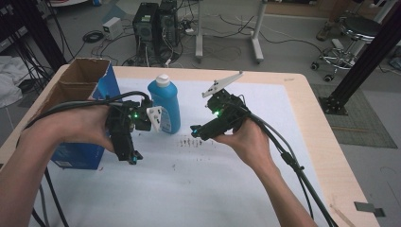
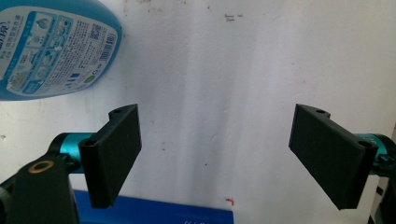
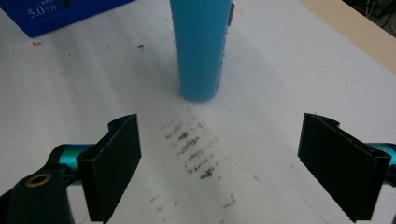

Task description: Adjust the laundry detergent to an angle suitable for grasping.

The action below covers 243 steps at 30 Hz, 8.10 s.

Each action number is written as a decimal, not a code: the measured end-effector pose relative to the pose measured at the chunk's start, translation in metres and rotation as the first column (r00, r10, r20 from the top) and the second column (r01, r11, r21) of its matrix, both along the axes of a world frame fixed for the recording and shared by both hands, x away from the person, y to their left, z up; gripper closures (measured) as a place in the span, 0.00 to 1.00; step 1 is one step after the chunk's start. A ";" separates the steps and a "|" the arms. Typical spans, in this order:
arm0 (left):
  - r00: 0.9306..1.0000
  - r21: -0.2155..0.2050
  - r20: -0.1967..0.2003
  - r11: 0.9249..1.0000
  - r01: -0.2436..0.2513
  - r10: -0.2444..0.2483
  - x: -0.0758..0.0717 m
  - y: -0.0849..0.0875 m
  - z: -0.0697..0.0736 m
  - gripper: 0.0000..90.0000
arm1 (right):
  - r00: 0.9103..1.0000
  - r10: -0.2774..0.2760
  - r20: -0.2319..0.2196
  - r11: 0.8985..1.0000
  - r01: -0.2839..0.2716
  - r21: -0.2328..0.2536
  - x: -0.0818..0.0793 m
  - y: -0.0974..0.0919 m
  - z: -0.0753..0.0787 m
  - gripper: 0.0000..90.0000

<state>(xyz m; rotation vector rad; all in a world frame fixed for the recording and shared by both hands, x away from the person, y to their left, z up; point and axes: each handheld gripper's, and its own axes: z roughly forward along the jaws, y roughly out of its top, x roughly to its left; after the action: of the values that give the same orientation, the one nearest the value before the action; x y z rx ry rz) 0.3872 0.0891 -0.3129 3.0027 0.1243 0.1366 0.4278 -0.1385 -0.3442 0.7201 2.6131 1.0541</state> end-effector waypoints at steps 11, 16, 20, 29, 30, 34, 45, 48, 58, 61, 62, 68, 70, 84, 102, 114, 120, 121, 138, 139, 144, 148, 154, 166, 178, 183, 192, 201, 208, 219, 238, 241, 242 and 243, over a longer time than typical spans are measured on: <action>1.000 0.003 -0.004 1.000 -0.006 0.006 0.000 0.003 -0.001 0.19 | 1.000 -0.012 -0.001 0.999 0.012 0.046 0.011 0.018 -0.006 0.14; 1.000 0.003 -0.009 1.000 -0.008 0.008 0.001 0.005 -0.001 0.19 | 1.000 -0.008 0.011 0.999 0.008 0.052 0.015 0.031 -0.006 0.14; 1.000 0.000 -0.009 1.000 -0.016 0.016 0.001 0.007 -0.001 0.19 | 1.000 -0.001 0.006 0.998 0.001 0.057 0.021 0.040 -0.008 0.14; 1.000 0.000 -0.007 1.000 -0.017 0.017 0.002 0.009 -0.002 0.19 | 1.000 -0.009 0.004 0.997 0.009 0.083 0.031 0.057 -0.014 0.14; 1.000 -0.001 -0.007 1.000 -0.018 0.018 0.002 0.009 -0.002 0.19 | 1.000 -0.012 0.004 0.996 0.012 0.085 0.032 0.058 -0.015 0.14; 1.000 -0.003 -0.007 1.000 -0.019 0.019 0.002 0.010 -0.003 0.19 | 1.000 -0.015 0.000 0.996 0.015 0.082 0.037 0.062 -0.019 0.14; 1.000 -0.004 -0.007 1.000 -0.024 0.024 0.001 0.013 -0.004 0.19 | 1.000 -0.004 -0.018 0.996 0.006 0.088 0.047 0.077 -0.027 0.14; 1.000 -0.003 -0.008 1.000 -0.026 0.026 0.002 0.014 -0.004 0.19 | 1.000 -0.003 -0.011 0.995 0.004 0.097 0.050 0.079 -0.028 0.14; 1.000 -0.009 -0.003 1.000 -0.028 0.028 0.002 0.015 -0.004 0.19 | 1.000 0.016 0.010 0.994 -0.017 0.106 0.050 0.081 -0.024 0.20; 1.000 -0.010 -0.004 0.999 -0.031 0.031 0.002 0.015 -0.005 0.19 | 1.000 0.022 0.010 0.993 -0.023 0.116 0.050 0.081 -0.024 0.24; 1.000 -0.008 -0.006 1.000 -0.029 0.029 0.002 0.015 -0.004 0.19 | 1.000 0.025 0.013 0.992 -0.026 0.121 0.050 0.081 -0.024 0.25; 0.999 -0.011 -0.005 0.999 -0.035 0.035 0.002 0.017 -0.005 0.19 | 1.000 0.029 -0.004 0.990 -0.028 0.135 0.053 0.080 -0.025 0.28; 0.999 -0.011 -0.004 0.999 -0.035 0.035 0.002 0.017 -0.005 0.19 | 1.000 0.021 -0.015 0.989 -0.019 0.145 0.054 0.080 -0.026 0.29; 0.999 -0.009 -0.004 0.999 -0.039 0.039 0.003 0.018 -0.006 0.19 | 0.999 0.036 -0.009 0.986 -0.034 0.162 0.054 0.082 -0.028 0.36; 0.999 -0.008 -0.001 0.999 -0.045 0.045 0.002 0.021 -0.006 0.19 | 0.999 0.036 0.009 0.984 -0.037 0.176 0.053 0.085 -0.030 0.45; 0.999 -0.007 -0.001 0.999 -0.048 0.048 0.002 0.021 -0.007 0.19 | 0.998 0.038 0.058 0.989 -0.045 0.138 0.050 0.086 -0.028 0.51; 0.999 -0.009 0.000 0.999 -0.051 0.051 0.002 0.022 -0.007 0.19 | 0.997 0.043 0.065 0.989 -0.051 0.139 0.050 0.086 -0.029 0.52; 0.999 -0.008 0.000 0.999 -0.050 0.050 0.002 0.022 -0.007 0.19 | 0.997 0.044 0.066 0.989 -0.053 0.140 0.050 0.085 -0.029 0.52; 0.998 -0.019 -0.004 0.998 -0.063 0.063 0.000 0.028 -0.005 0.19 | 0.974 0.200 0.103 0.969 -0.212 0.127 0.039 0.067 0.002 0.52; 0.998 -0.021 -0.002 0.998 -0.061 0.061 0.000 0.027 -0.005 0.19 | 0.971 0.216 0.104 0.965 -0.229 0.127 0.037 0.064 0.005 0.52; 0.998 -0.021 0.000 0.998 -0.058 0.058 -0.002 0.026 -0.002 0.19 | 0.949 0.298 0.102 0.942 -0.309 0.129 0.028 0.049 0.015 0.52; 0.998 -0.029 0.001 0.998 -0.057 0.057 -0.002 0.025 0.000 0.19 | 0.932 0.351 0.093 0.924 -0.361 0.127 0.020 0.036 0.015 0.52; 0.999 -0.031 0.004 0.998 -0.046 0.046 -0.001 0.022 0.000 0.19 | 0.907 0.417 0.053 0.901 -0.421 0.108 0.009 0.020 0.009 0.52; 0.999 -0.028 0.002 0.999 -0.046 0.046 -0.001 0.020 0.000 0.19 | 0.863 0.506 0.017 0.856 -0.504 0.110 -0.004 0.001 -0.008 0.52; 0.999 -0.021 -0.005 0.999 -0.043 0.043 -0.002 0.017 -0.002 0.19 | 0.849 0.528 0.004 0.838 -0.521 0.162 0.001 -0.009 -0.026 0.52; 0.999 -0.019 -0.003 0.999 -0.041 0.041 -0.002 0.016 -0.002 0.19 | 0.850 0.527 0.018 0.834 -0.522 0.178 -0.001 -0.013 -0.029 0.51; 0.999 -0.020 0.000 0.999 -0.032 0.032 -0.004 0.013 0.000 0.19 | 0.845 0.533 0.028 0.834 -0.531 0.150 -0.004 -0.012 -0.028 0.50; 0.999 -0.021 0.004 0.999 -0.031 0.032 -0.005 0.013 0.001 0.19 | 0.859 0.512 0.006 0.852 -0.508 0.127 -0.006 -0.011 -0.025 0.40; 1.000 -0.019 0.007 0.999 -0.030 0.031 -0.006 0.012 0.001 0.19 | 0.862 0.507 0.015 0.854 -0.505 0.128 -0.006 -0.014 -0.020 0.36; 1.000 -0.023 0.009 0.999 -0.026 0.026 -0.005 0.009 0.002 0.19 | 0.865 0.502 0.008 0.861 -0.501 0.088 -0.010 -0.015 -0.017 0.31; 1.000 -0.022 0.007 1.000 -0.017 0.017 -0.003 0.006 0.002 0.19 | 0.897 0.441 -0.046 0.888 -0.443 -0.125 -0.033 -0.047 0.004 0.25; 1.000 -0.021 0.007 1.000 -0.014 0.014 -0.003 0.004 0.002 0.19 | 0.901 0.431 -0.048 0.886 -0.433 -0.168 -0.039 -0.053 0.006 0.23; 1.000 -0.020 0.006 1.000 -0.011 0.011 -0.002 0.003 0.001 0.19 | 0.903 0.427 -0.054 0.885 -0.429 -0.182 -0.040 -0.055 0.006 0.23; 1.000 -0.018 0.006 1.000 -0.011 0.011 -0.002 0.002 0.002 0.19 | 0.904 0.424 -0.060 0.882 -0.427 -0.202 -0.042 -0.058 0.006 0.23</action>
<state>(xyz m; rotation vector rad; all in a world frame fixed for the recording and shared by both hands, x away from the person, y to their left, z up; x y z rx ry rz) 0.3851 0.0914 -0.3114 2.9838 0.1408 0.1449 0.3854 -0.1960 -0.3379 0.1008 2.9120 0.8464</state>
